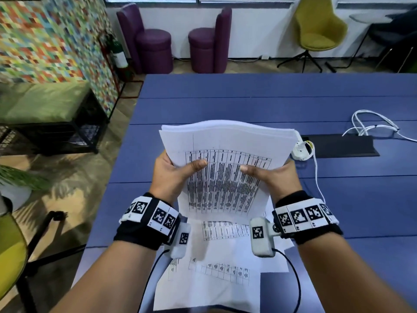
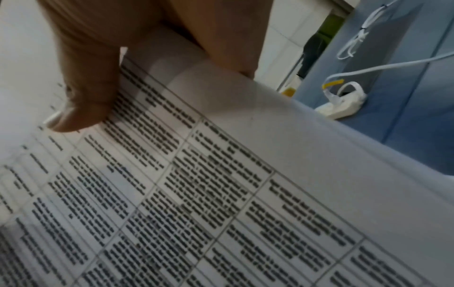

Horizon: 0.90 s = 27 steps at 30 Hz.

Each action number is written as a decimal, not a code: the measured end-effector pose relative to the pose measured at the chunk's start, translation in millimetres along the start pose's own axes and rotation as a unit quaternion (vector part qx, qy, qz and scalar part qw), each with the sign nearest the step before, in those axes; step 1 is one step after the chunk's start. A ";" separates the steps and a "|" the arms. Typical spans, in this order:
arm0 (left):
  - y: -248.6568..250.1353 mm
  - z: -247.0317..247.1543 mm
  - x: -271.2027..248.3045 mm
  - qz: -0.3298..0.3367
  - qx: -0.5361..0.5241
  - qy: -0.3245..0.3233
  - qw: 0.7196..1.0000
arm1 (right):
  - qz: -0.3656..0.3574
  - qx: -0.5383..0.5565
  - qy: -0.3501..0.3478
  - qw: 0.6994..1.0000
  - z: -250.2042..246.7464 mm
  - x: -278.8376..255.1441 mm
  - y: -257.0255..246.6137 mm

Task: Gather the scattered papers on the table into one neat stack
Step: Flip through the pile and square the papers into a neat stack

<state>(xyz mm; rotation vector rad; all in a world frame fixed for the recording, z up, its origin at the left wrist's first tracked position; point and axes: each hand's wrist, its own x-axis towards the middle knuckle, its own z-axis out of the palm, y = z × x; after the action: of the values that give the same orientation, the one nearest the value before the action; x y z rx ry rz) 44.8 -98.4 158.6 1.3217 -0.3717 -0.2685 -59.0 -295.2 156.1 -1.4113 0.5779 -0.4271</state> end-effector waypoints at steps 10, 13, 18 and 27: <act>5.1 1.8 1.6 0.043 -0.018 0.020 0.999 | -0.219 -0.041 0.092 0.971 10.1 -17.5 -16.6; 9.4 8.3 1.8 0.062 -0.040 0.068 0.995 | -0.333 -0.115 0.140 0.925 11.7 -19.3 -11.2; 19.2 22.6 6.9 0.059 -0.015 0.153 0.986 | -0.381 -0.211 0.155 0.887 14.9 -24.0 -4.1; 19.6 26.3 3.5 0.084 0.024 0.174 0.981 | -0.339 -0.189 0.130 0.912 14.1 -29.0 0.0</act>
<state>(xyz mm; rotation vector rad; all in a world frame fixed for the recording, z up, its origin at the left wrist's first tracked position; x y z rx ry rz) 36.8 -118.6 183.3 1.3455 -0.1928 0.1143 -73.4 -266.7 160.5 -1.9391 0.3739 -1.1191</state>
